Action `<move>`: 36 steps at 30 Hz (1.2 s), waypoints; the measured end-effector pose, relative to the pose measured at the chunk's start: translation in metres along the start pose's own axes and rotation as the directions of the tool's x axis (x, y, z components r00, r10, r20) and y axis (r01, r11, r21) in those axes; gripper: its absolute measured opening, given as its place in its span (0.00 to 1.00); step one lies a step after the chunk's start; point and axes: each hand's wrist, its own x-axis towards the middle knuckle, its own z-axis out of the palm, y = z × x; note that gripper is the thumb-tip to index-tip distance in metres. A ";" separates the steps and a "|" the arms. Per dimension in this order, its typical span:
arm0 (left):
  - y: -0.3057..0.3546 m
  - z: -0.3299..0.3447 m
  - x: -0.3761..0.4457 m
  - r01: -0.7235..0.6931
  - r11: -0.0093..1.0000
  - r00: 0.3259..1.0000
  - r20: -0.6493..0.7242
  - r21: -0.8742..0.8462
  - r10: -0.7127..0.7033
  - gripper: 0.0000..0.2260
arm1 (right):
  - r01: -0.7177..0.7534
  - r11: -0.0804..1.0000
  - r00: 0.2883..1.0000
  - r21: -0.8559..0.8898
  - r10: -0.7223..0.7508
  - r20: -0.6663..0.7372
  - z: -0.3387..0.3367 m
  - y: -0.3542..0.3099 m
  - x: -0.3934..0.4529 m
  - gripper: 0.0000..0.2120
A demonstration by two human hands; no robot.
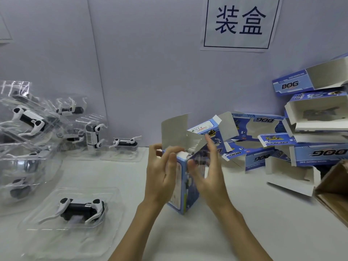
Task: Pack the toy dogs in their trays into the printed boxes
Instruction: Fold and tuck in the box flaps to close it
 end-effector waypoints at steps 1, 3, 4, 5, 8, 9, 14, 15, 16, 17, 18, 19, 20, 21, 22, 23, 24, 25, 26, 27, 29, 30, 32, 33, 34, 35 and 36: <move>0.003 0.000 -0.001 -0.049 0.999 0.999 0.003 0.002 0.049 0.20 | -0.028 0.999 0.999 0.039 0.027 0.041 0.004 -0.002 -0.002 0.44; 0.006 0.001 0.000 -0.121 0.990 0.993 0.004 -0.071 0.121 0.19 | -0.092 0.985 0.993 0.147 0.081 0.084 0.009 -0.005 -0.002 0.46; 0.007 0.001 0.002 -0.124 0.983 0.992 -0.006 -0.137 0.125 0.18 | -0.132 0.967 0.989 0.217 0.115 0.089 0.007 -0.005 -0.001 0.44; 0.009 0.001 0.003 -0.107 0.974 0.994 -0.019 -0.201 0.105 0.17 | -0.178 0.943 0.983 0.280 0.157 0.098 0.003 -0.003 0.002 0.41; 0.009 0.001 0.004 -0.028 0.973 0.999 -0.046 -0.228 0.018 0.23 | -0.325 0.876 0.943 0.356 0.272 0.191 -0.017 0.006 0.011 0.45; 0.008 0.001 0.005 0.015 0.982 0.999 -0.036 -0.190 -0.023 0.26 | -0.367 0.851 0.926 0.376 0.294 0.238 -0.023 0.008 0.013 0.47; -0.007 -0.010 0.009 0.543 0.807 0.817 0.370 -0.232 -0.443 0.42 | -0.463 0.787 0.871 0.408 0.320 0.373 -0.041 0.019 0.022 0.52; -0.010 -0.011 0.007 0.576 0.778 0.775 0.467 -0.249 -0.425 0.41 | -0.465 0.791 0.872 0.396 0.332 0.361 -0.044 0.019 0.024 0.54; -0.012 -0.010 0.005 0.591 0.760 0.754 0.520 -0.271 -0.401 0.39 | -0.453 0.805 0.882 0.384 0.341 0.327 -0.045 0.018 0.025 0.55; -0.013 -0.007 0.002 0.578 0.762 0.765 0.519 -0.291 -0.382 0.37 | -0.417 0.828 0.904 0.375 0.337 0.262 -0.046 0.018 0.026 0.52; -0.012 -0.004 0.001 0.549 0.779 0.796 0.474 -0.303 -0.376 0.35 | -0.352 0.857 0.936 0.377 0.309 0.171 -0.046 0.019 0.027 0.45; -0.011 -0.001 0.000 0.509 0.806 0.834 0.403 -0.302 -0.376 0.33 | -0.274 0.882 0.961 0.383 0.269 0.070 -0.046 0.019 0.028 0.37; -0.010 0.002 0.000 0.468 0.836 0.866 0.337 -0.288 -0.369 0.31 | -0.204 0.902 0.973 0.381 0.229 -0.021 -0.045 0.020 0.027 0.31; -0.010 0.003 0.000 0.424 0.866 0.892 0.288 -0.264 -0.349 0.30 | -0.146 0.919 0.978 0.365 0.191 -0.089 -0.044 0.020 0.027 0.25; -0.010 0.004 -0.001 0.384 0.892 0.910 0.262 -0.239 -0.321 0.29 | -0.110 0.934 0.980 0.339 0.160 -0.122 -0.040 0.020 0.026 0.20; -0.009 0.004 -0.001 0.353 0.910 0.920 0.256 -0.216 -0.296 0.29 | -0.095 0.943 0.984 0.319 0.138 -0.116 -0.035 0.020 0.024 0.16; -0.009 0.003 -0.002 0.338 0.918 0.924 0.259 -0.207 -0.282 0.29 | -0.101 0.942 0.987 0.319 0.136 -0.090 -0.029 0.018 0.020 0.15; -0.008 0.003 -0.002 0.334 0.919 0.925 0.263 -0.212 -0.275 0.30 | -0.129 0.927 0.986 0.351 0.158 -0.054 -0.024 0.017 0.017 0.16; -0.008 0.003 -0.003 0.322 0.921 0.929 0.259 -0.220 -0.263 0.30 | -0.170 0.909 0.981 0.380 0.193 -0.023 -0.019 0.014 0.014 0.20; -0.007 0.002 -0.003 0.300 0.926 0.937 0.250 -0.227 -0.243 0.31 | -0.199 0.898 0.976 0.393 0.219 -0.008 -0.017 0.012 0.012 0.24; -0.005 0.002 -0.003 0.272 0.922 0.942 0.270 -0.276 -0.197 0.29 | -0.182 0.917 0.979 0.354 0.204 -0.026 -0.015 0.010 0.011 0.26; -0.002 0.003 -0.003 0.292 0.902 0.934 0.300 -0.317 -0.196 0.27 | -0.154 0.936 0.984 0.317 0.176 -0.040 -0.015 0.010 0.012 0.24; 0.008 0.004 -0.003 0.376 0.843 0.908 0.333 -0.386 -0.253 0.23 | -0.117 0.959 0.991 0.257 0.131 -0.037 -0.015 0.009 0.013 0.19; 0.012 0.005 -0.002 0.414 0.816 0.899 0.323 -0.404 -0.296 0.22 | -0.123 0.961 0.991 0.248 0.132 -0.021 -0.015 0.008 0.014 0.19; 0.014 0.006 -0.001 0.439 0.796 0.892 0.304 -0.417 -0.333 0.21 | -0.133 0.960 0.990 0.247 0.138 -0.002 -0.016 0.007 0.014 0.19; 0.015 0.006 0.000 0.452 0.783 0.890 0.285 -0.428 -0.357 0.19 | -0.138 0.960 0.990 0.245 0.140 0.010 -0.017 0.006 0.013 0.19; 0.015 0.007 0.002 0.457 0.772 0.888 0.273 -0.441 -0.370 0.17 | -0.137 0.959 0.990 0.249 0.137 0.015 -0.018 0.004 0.014 0.18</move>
